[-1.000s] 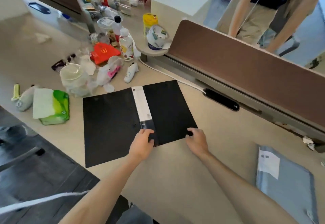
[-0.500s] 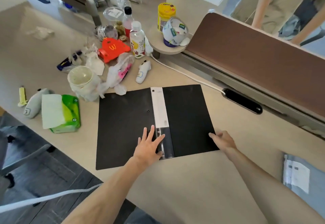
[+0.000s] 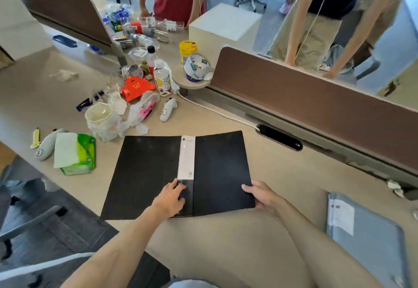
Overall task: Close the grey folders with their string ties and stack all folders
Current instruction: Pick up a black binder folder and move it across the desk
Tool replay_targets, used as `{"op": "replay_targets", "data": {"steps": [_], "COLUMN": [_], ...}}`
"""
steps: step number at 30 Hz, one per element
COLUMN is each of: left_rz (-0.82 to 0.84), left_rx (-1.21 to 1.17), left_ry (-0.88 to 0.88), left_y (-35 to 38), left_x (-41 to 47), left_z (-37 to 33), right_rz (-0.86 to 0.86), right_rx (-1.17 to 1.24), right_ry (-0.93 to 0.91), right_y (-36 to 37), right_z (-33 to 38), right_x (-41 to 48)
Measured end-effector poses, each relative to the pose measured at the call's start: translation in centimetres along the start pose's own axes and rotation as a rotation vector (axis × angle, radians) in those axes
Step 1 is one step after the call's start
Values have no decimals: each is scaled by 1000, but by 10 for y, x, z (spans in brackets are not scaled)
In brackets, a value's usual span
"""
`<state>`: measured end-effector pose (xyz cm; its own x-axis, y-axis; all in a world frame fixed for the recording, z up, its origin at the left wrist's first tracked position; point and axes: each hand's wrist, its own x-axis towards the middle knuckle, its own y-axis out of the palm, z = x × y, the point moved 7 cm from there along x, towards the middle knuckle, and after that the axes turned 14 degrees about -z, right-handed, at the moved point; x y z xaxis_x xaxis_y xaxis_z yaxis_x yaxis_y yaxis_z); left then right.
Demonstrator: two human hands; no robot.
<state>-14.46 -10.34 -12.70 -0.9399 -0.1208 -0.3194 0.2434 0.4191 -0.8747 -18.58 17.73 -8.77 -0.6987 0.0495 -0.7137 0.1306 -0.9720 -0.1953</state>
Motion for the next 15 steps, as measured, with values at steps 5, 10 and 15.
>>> {"op": "replay_targets", "data": {"steps": [5, 10, 15], "left_rz": [-140, -326, -452], "left_rx": [-172, -601, -877], "left_ry": [-96, -242, -215], "left_y": [-20, -32, -126], "left_x": [-21, 2, -50], "left_z": [-41, -49, -138], "right_rz": [8, -12, 53], "right_rx": [-50, -25, 104], "right_ry": [-152, -292, -476], "right_y": [-38, -88, -116], "right_z": [10, 19, 47], "right_x": [-41, -61, -86]}}
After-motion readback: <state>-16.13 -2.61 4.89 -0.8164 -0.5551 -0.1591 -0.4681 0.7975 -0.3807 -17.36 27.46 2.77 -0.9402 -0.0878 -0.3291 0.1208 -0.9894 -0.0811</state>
